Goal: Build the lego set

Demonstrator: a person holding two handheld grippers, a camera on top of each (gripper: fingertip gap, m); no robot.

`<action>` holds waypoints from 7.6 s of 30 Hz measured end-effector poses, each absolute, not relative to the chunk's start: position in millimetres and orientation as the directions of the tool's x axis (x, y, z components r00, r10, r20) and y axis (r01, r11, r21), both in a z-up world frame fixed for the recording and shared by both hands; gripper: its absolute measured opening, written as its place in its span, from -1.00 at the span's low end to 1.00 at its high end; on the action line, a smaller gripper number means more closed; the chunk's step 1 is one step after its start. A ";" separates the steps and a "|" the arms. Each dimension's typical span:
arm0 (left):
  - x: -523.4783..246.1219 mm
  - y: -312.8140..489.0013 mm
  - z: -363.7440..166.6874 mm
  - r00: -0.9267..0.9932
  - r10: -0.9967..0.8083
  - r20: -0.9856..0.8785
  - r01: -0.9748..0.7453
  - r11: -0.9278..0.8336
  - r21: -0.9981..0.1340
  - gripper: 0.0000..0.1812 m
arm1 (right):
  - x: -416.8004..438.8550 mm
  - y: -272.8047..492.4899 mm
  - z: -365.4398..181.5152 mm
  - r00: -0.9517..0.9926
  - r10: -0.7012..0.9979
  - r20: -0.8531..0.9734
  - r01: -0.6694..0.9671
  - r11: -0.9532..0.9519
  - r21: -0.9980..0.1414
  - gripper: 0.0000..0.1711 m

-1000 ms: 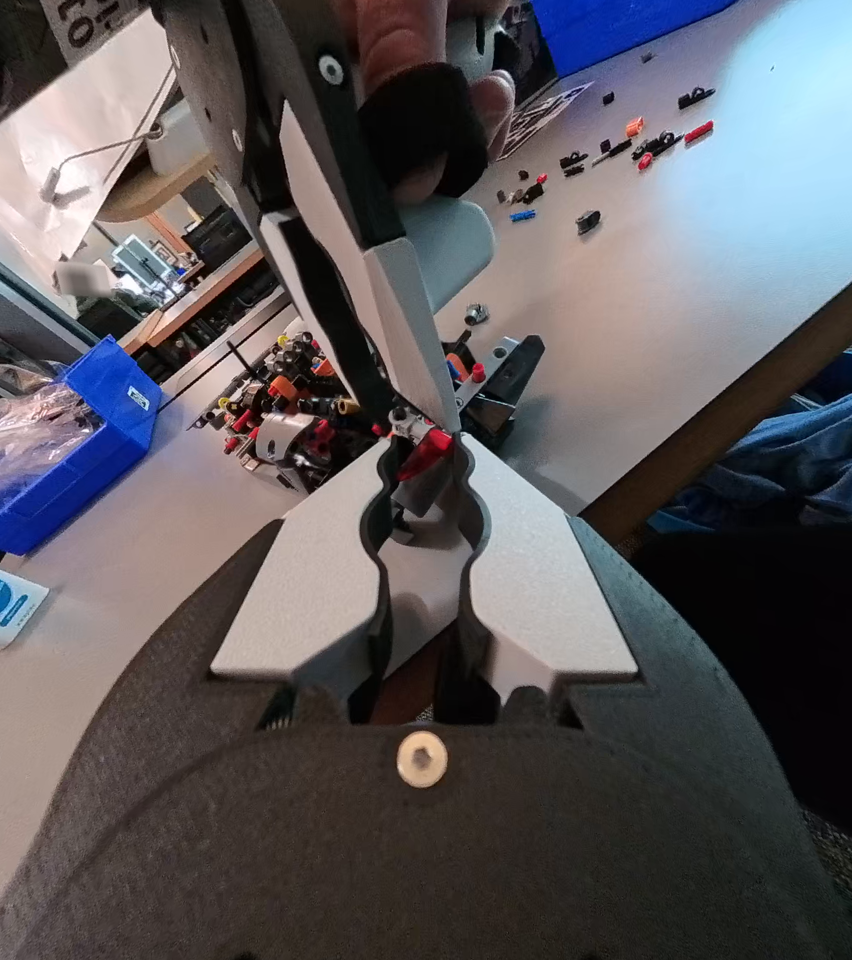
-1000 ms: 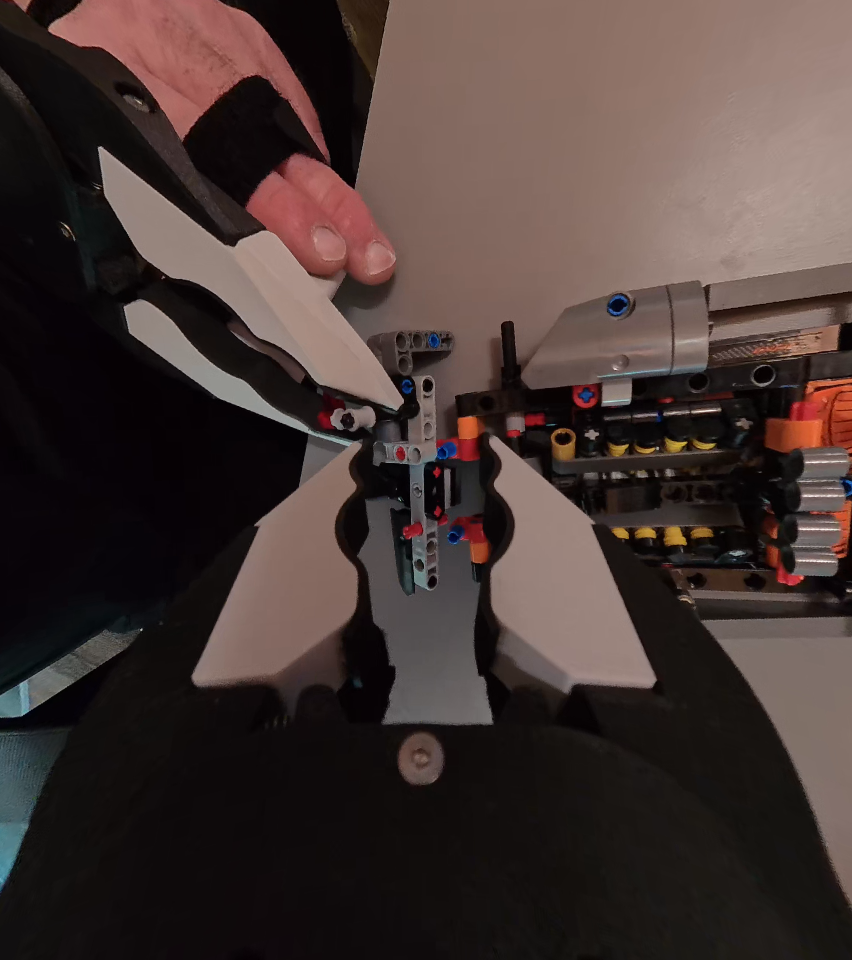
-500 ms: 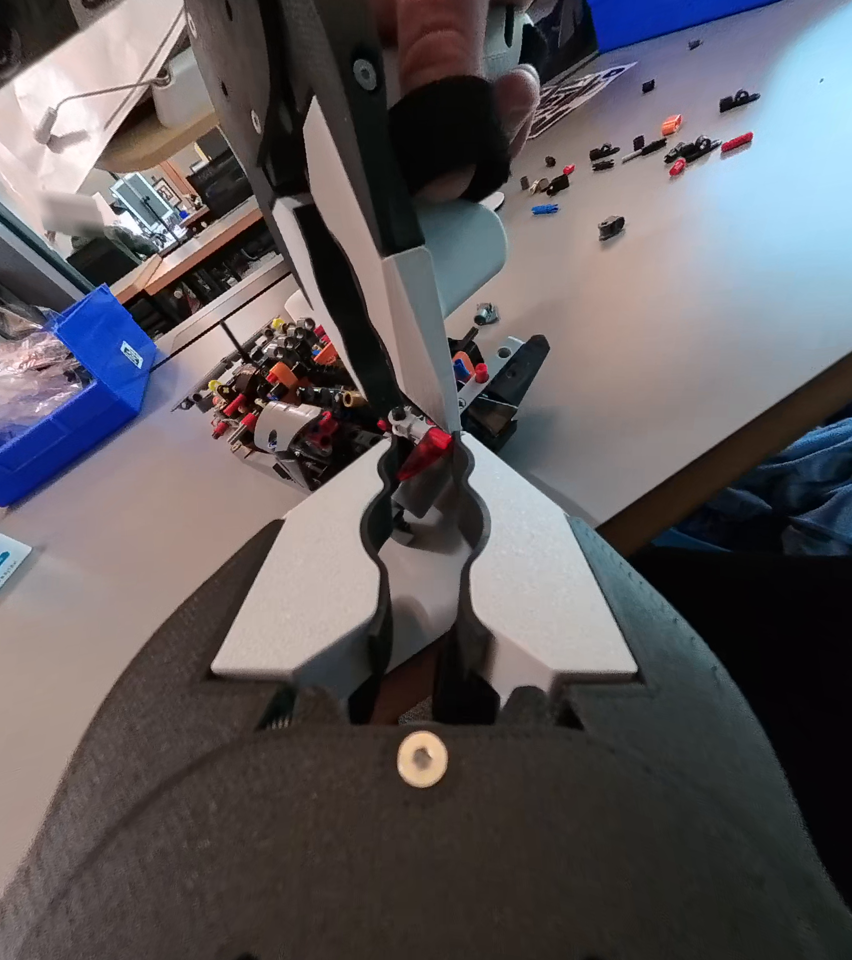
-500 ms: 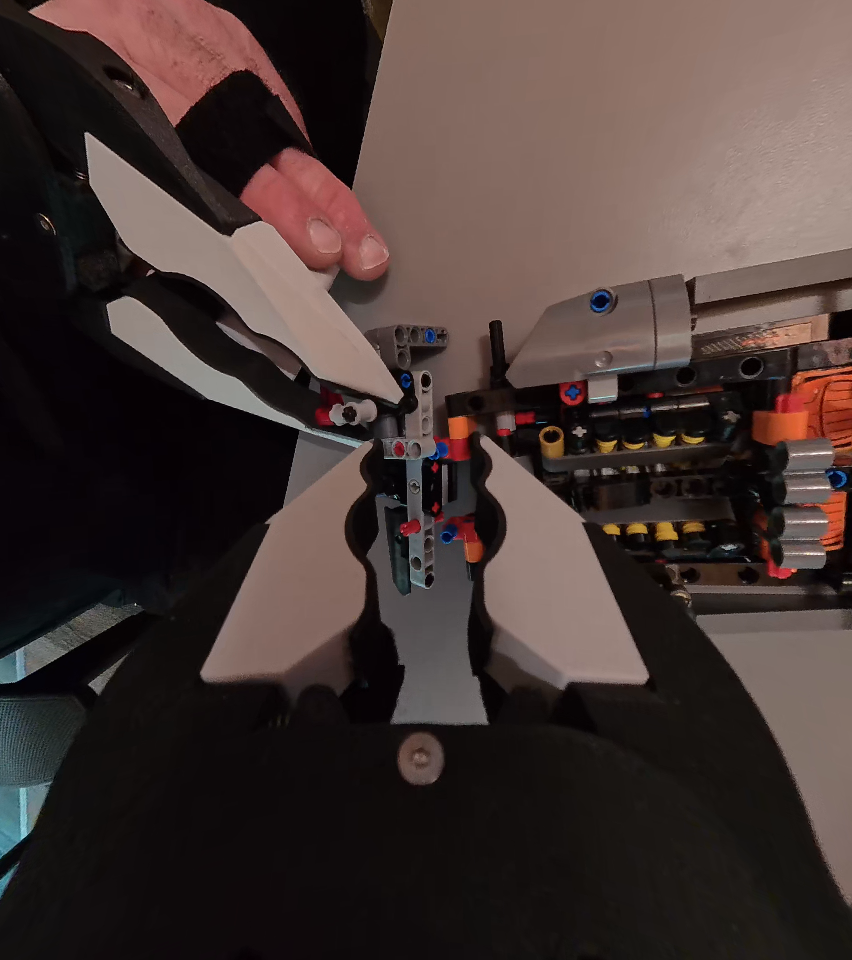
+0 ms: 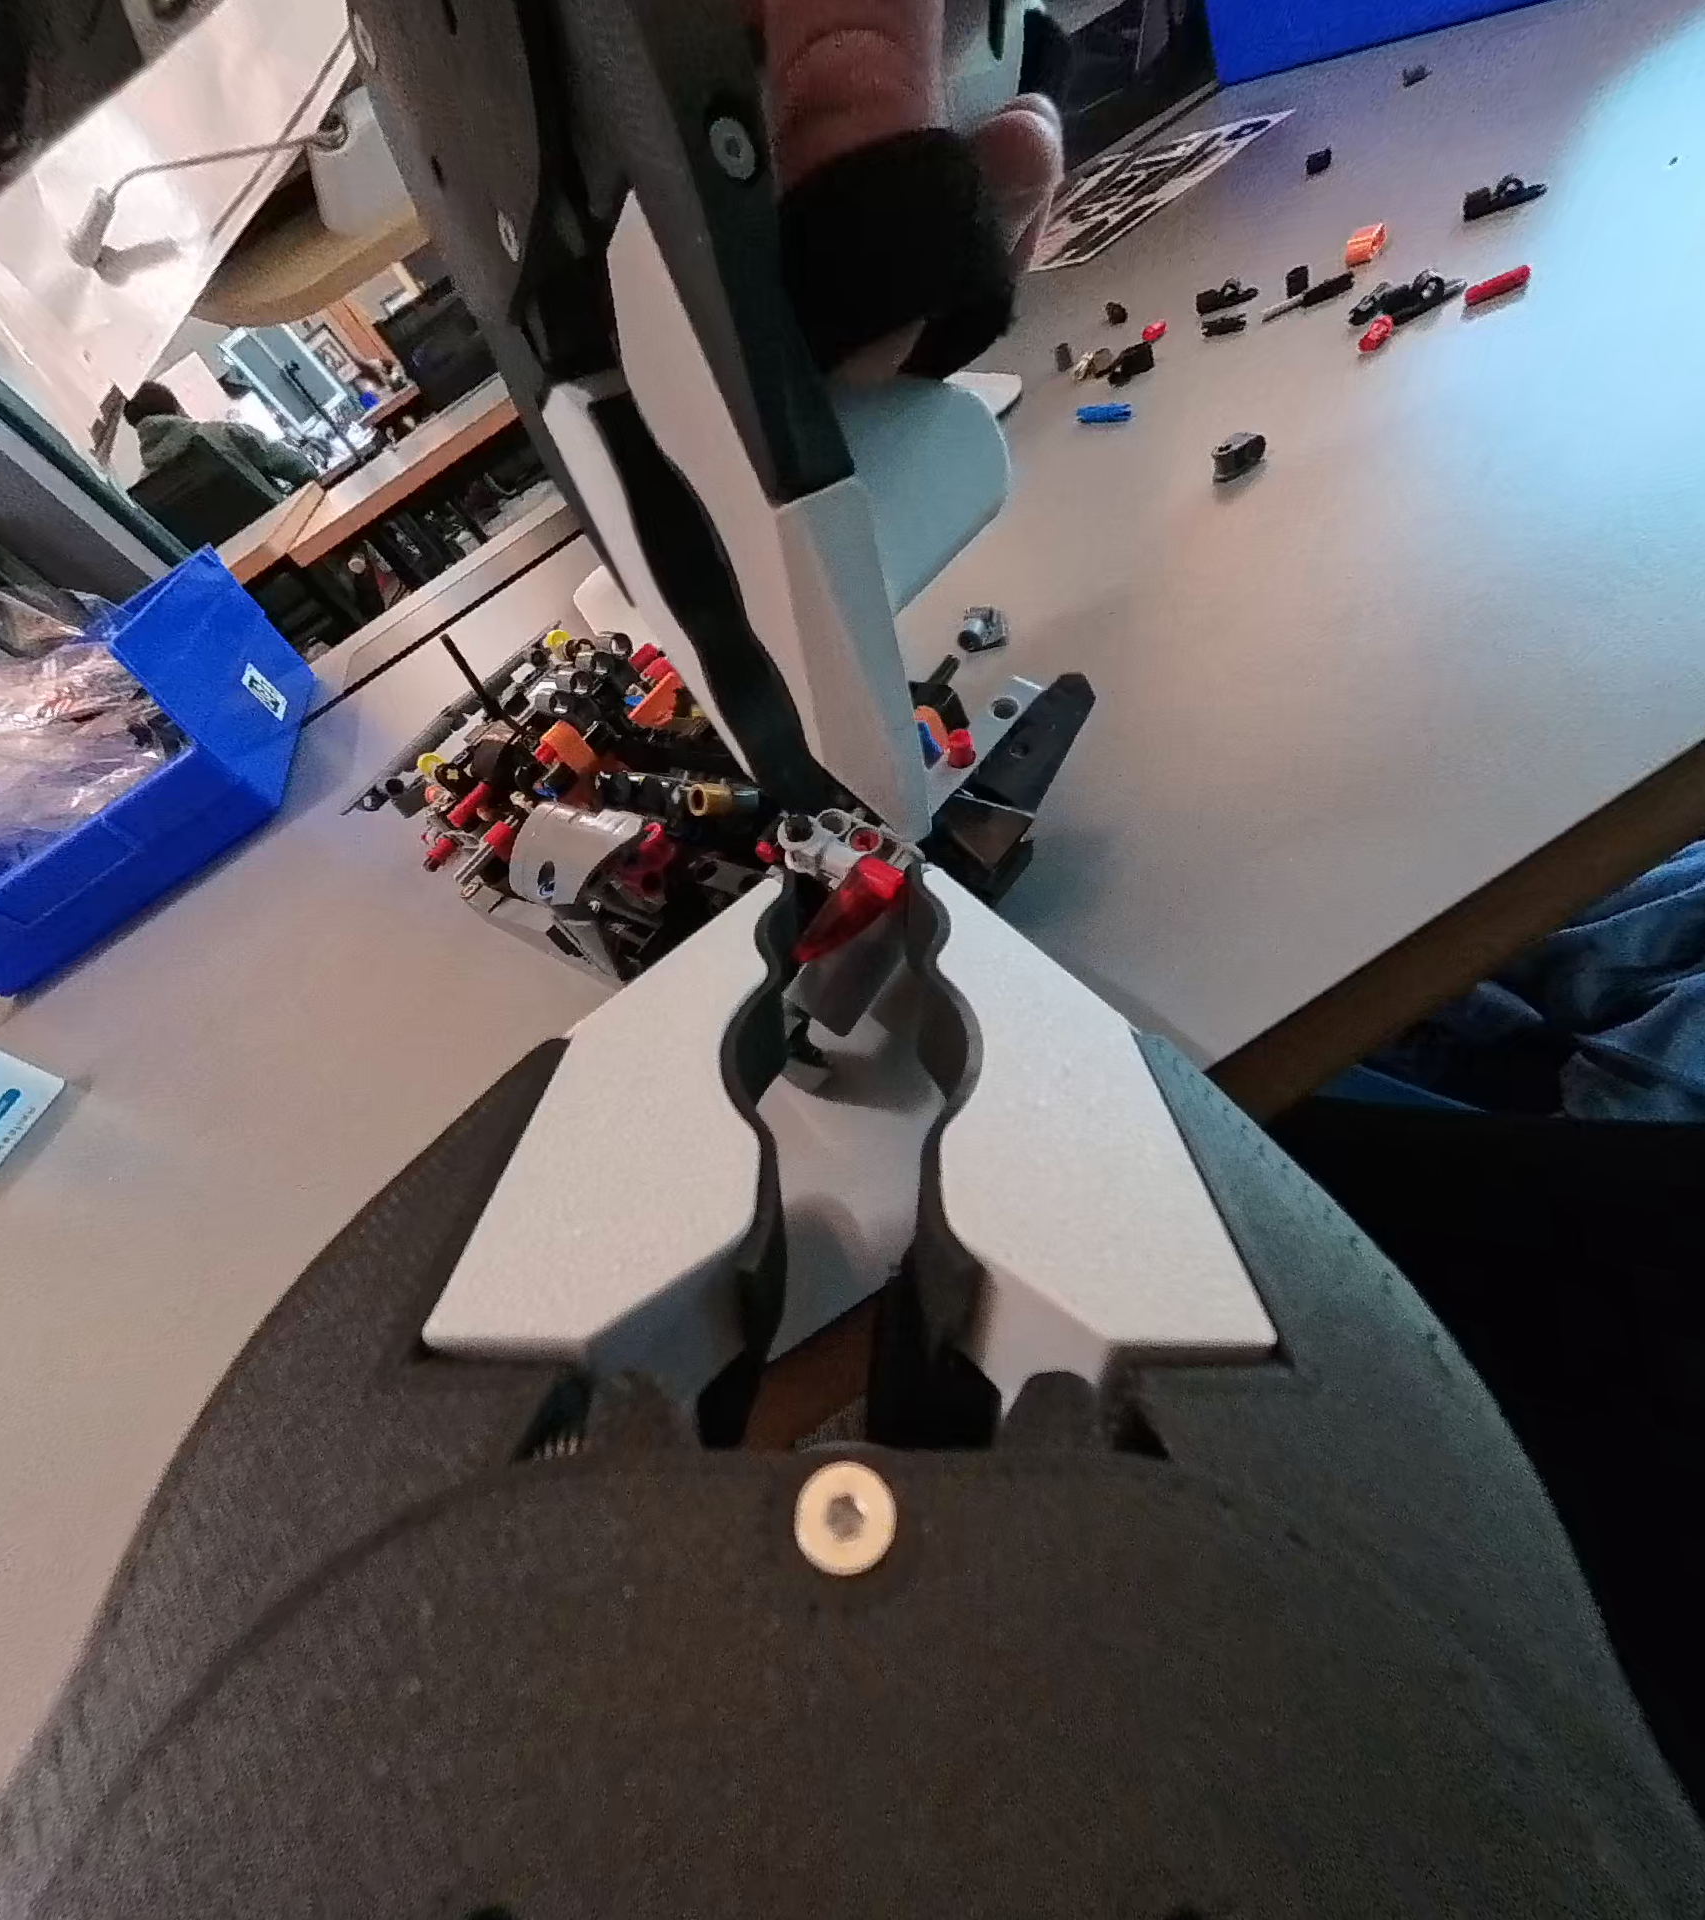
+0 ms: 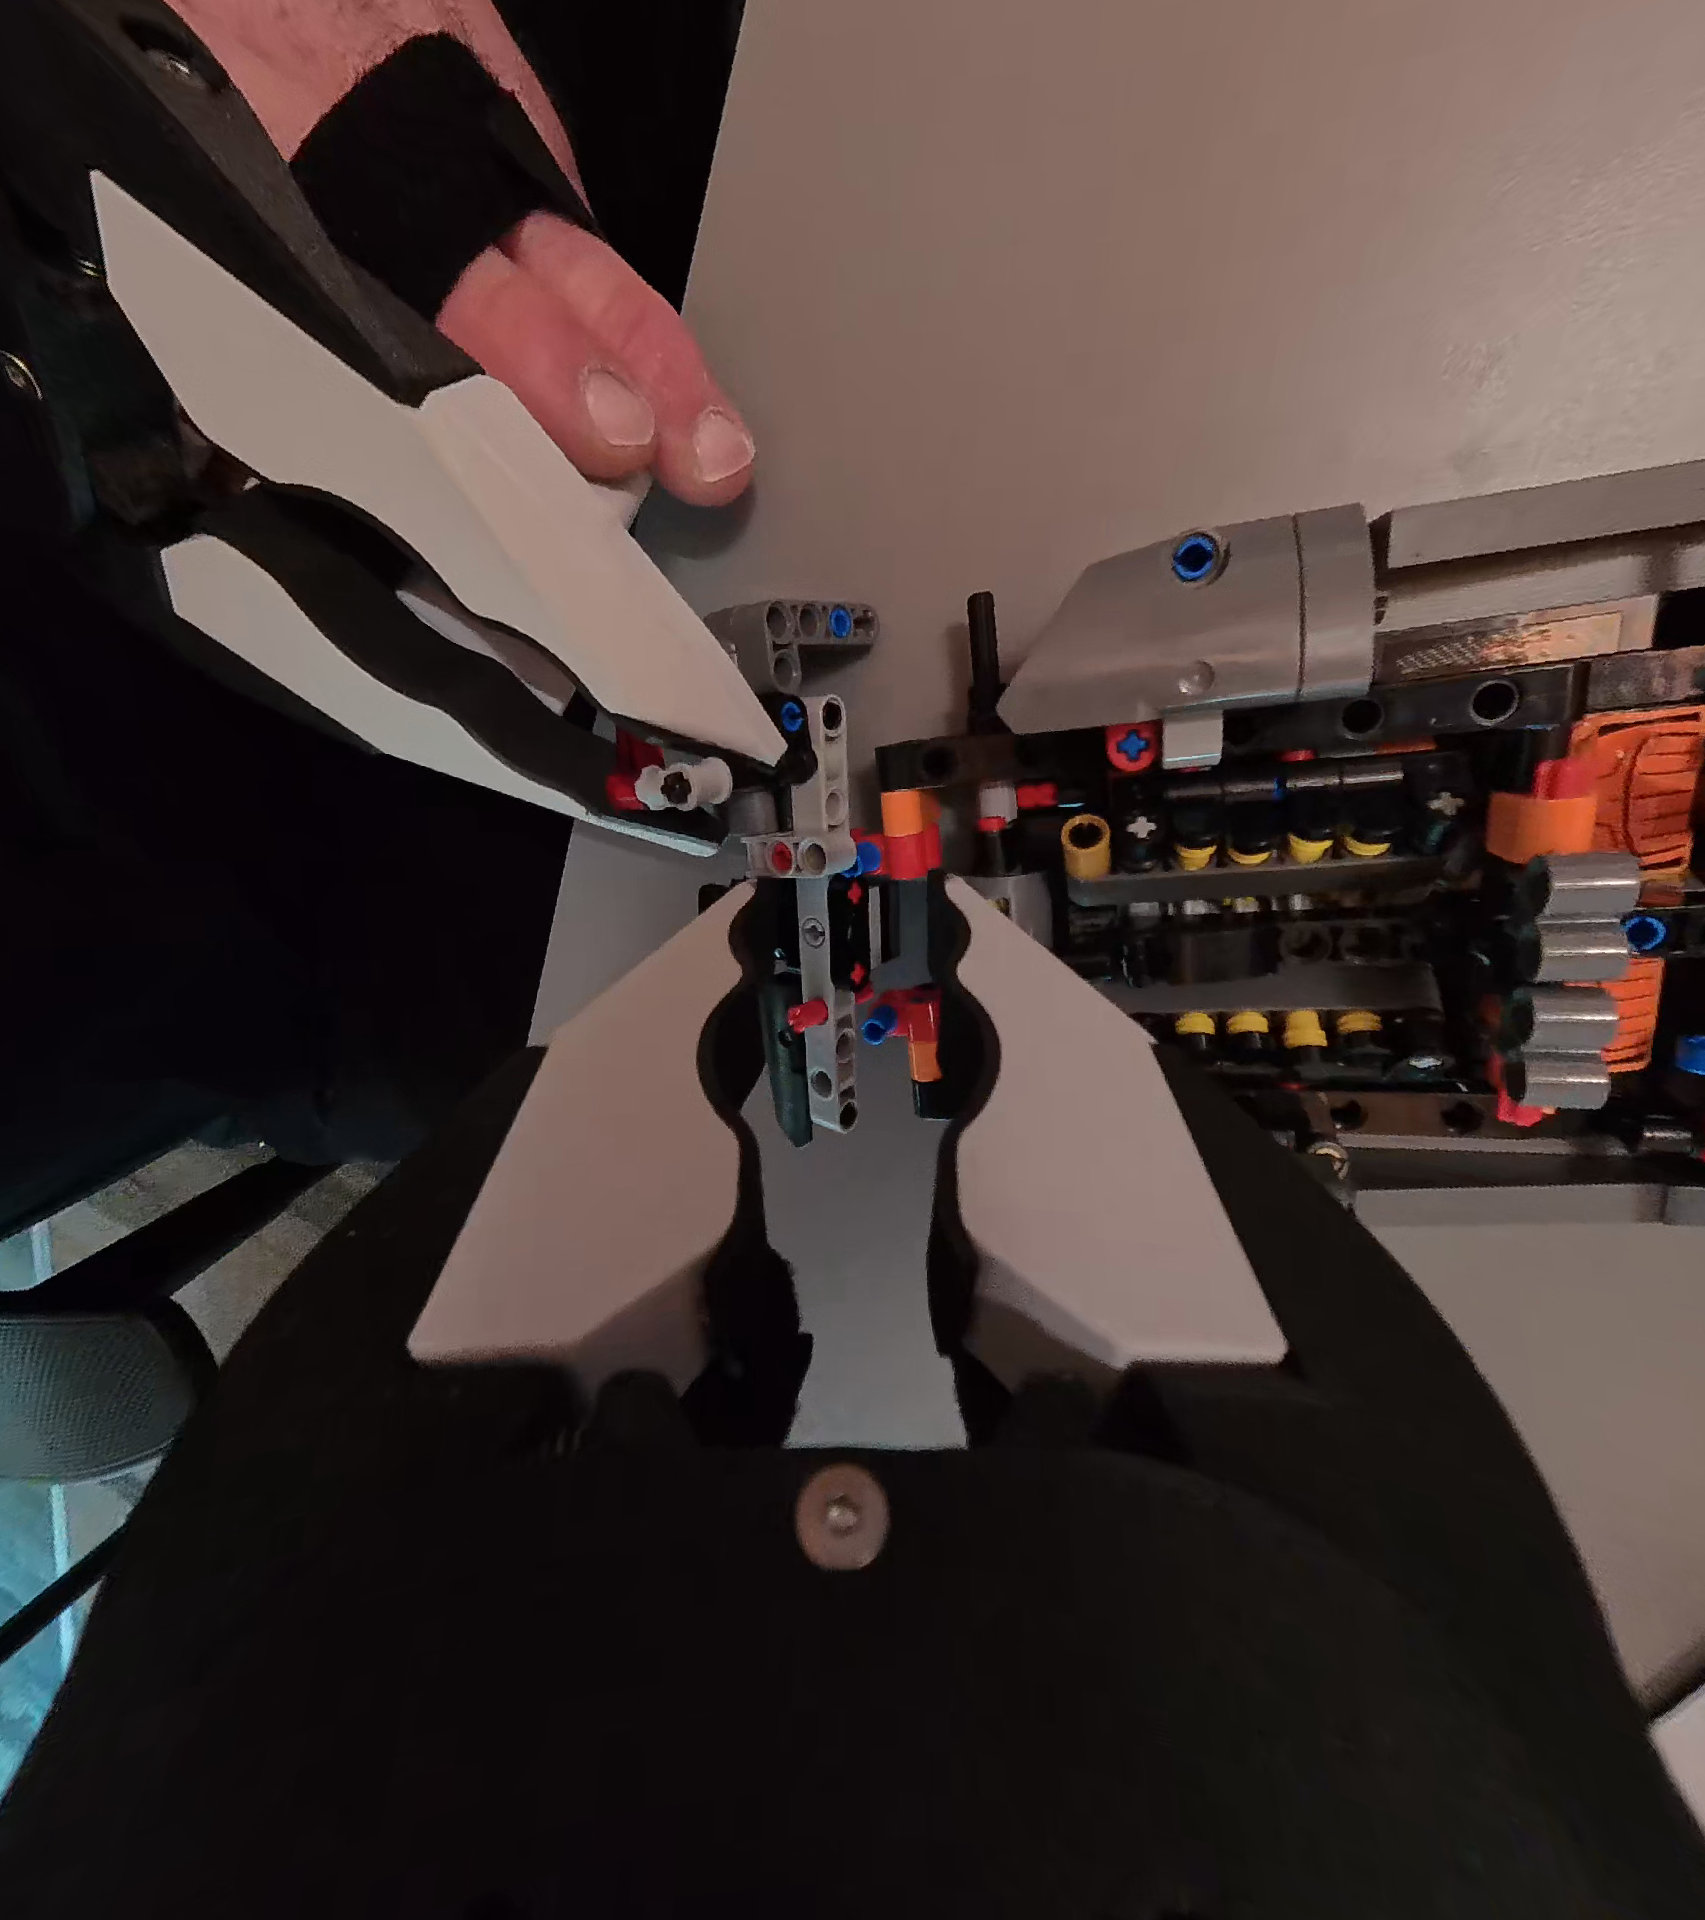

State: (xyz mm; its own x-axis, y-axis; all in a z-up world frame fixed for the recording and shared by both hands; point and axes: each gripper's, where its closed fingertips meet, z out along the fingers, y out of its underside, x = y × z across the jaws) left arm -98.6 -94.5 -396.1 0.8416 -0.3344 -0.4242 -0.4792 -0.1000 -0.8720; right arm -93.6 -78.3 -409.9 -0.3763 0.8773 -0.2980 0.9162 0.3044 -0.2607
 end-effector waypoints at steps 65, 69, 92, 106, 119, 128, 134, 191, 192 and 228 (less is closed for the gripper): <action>-105.4 -90.3 -397.9 0.878 -0.331 -0.345 -0.411 -0.152 -0.899 -0.81 | -112.0 -74.5 -406.0 -0.315 0.801 -0.509 0.948 0.235 -0.216 -0.87; -106.4 -90.8 -397.9 0.882 -0.332 -0.334 -0.399 -0.150 -0.905 -0.81 | -114.8 -74.8 -407.5 -0.316 0.816 -0.483 0.947 0.242 -0.211 -0.88; -117.8 -98.1 -400.4 0.859 -0.329 -0.392 -0.443 -0.092 -0.892 -0.79 | -129.5 -84.8 -403.7 -0.384 0.836 -0.392 0.910 0.271 -0.313 -0.79; -118.9 -99.2 -401.2 0.844 -0.328 -0.424 -0.467 -0.064 -0.882 -0.80 | -122.8 -85.8 -409.3 -0.379 0.874 -0.305 0.909 0.291 -0.299 -0.74; -117.8 -102.4 -401.6 0.800 -0.356 -0.482 -0.514 0.008 -0.858 -0.81 | -122.0 -86.2 -409.2 -0.374 0.858 -0.351 0.913 0.273 -0.304 -0.75; -117.5 -104.3 -401.3 0.783 -0.356 -0.511 -0.529 0.052 -0.847 -0.81 | -120.3 -89.1 -411.1 -0.376 0.888 -0.266 0.911 0.301 -0.282 -0.65; -117.3 -105.2 -401.1 0.775 -0.360 -0.520 -0.532 0.072 -0.843 -0.81 | -118.8 -91.1 -415.1 -0.386 0.906 -0.171 0.904 0.335 -0.265 -0.60; -115.0 -101.8 -398.7 0.800 -0.378 -0.466 -0.500 0.010 -0.866 -0.83 | -118.8 -88.2 -410.4 -0.401 0.819 -0.411 0.914 0.324 -0.246 -0.79; -114.9 -101.9 -398.8 0.798 -0.377 -0.471 -0.504 0.014 -0.864 -0.83 | -119.1 -88.2 -410.4 -0.400 0.819 -0.412 0.914 0.324 -0.245 -0.79; -117.1 -107.7 -400.4 0.758 -0.400 -0.516 -0.516 0.117 -0.849 -0.84 | -121.3 -89.5 -409.8 -0.371 0.810 -0.455 0.928 0.300 -0.222 -0.81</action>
